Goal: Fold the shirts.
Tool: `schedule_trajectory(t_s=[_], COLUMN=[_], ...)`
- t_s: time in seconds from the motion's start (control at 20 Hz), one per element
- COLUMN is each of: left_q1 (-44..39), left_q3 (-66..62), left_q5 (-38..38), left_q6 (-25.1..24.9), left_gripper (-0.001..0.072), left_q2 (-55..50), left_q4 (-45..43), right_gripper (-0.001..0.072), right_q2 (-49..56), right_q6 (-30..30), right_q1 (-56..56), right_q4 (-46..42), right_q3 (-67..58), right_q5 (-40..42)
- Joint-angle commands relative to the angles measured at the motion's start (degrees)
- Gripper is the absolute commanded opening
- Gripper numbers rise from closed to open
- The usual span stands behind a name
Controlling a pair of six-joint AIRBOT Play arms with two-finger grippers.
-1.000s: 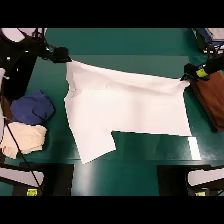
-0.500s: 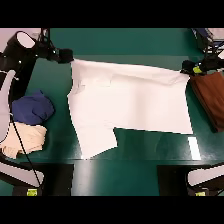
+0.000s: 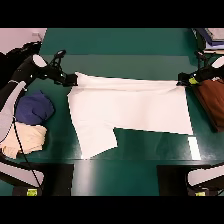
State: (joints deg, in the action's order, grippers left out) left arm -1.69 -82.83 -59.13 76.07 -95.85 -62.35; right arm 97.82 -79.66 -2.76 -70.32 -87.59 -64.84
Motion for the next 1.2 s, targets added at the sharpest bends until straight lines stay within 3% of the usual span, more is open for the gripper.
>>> schedule_trajectory(t_s=[0.0,0.05,0.1,0.35,0.6,0.8,0.95,1.15], left_q1=[0.1,0.1,0.4,4.6,4.9,3.4,0.4,-5.0], left_q3=[2.2,1.8,1.3,5.1,34.2,51.6,56.2,59.4], left_q5=[-1.2,-2.4,-4.2,-8.3,-3.3,-3.9,-2.6,5.8], left_q6=[1.0,2.3,3.1,3.0,4.7,5.2,5.2,4.9], left_gripper=[0.0377,0.0572,0.0491,0.0487,0.0487,0.0487,0.0487,0.0487], left_q2=[0.1,0.3,0.8,11.9,31.9,43.4,45.4,45.3], left_q4=[-0.9,-1.6,-2.2,-4.5,0.0,3.5,4.7,8.5], right_gripper=[0.0287,0.04,0.0399,0.0399,0.0398,0.0398,0.0398,0.0398], right_q2=[0.0,-0.2,-0.7,-10.8,-21.2,-24.9,-25.3,-25.8], right_q6=[0.1,0.2,0.2,2.8,5.0,5.2,5.2,5.2], right_q1=[0.1,-0.3,-0.8,-5.6,-8.7,-7.1,-5.2,-3.0], right_q4=[0.9,1.5,1.7,1.8,9.1,9.3,9.3,9.4], right_q3=[0.8,0.8,0.8,4.4,16.2,20.5,20.1,20.1], right_q5=[-1.2,-2.6,-4.1,-10.5,-10.9,-8.6,-9.0,-9.1])
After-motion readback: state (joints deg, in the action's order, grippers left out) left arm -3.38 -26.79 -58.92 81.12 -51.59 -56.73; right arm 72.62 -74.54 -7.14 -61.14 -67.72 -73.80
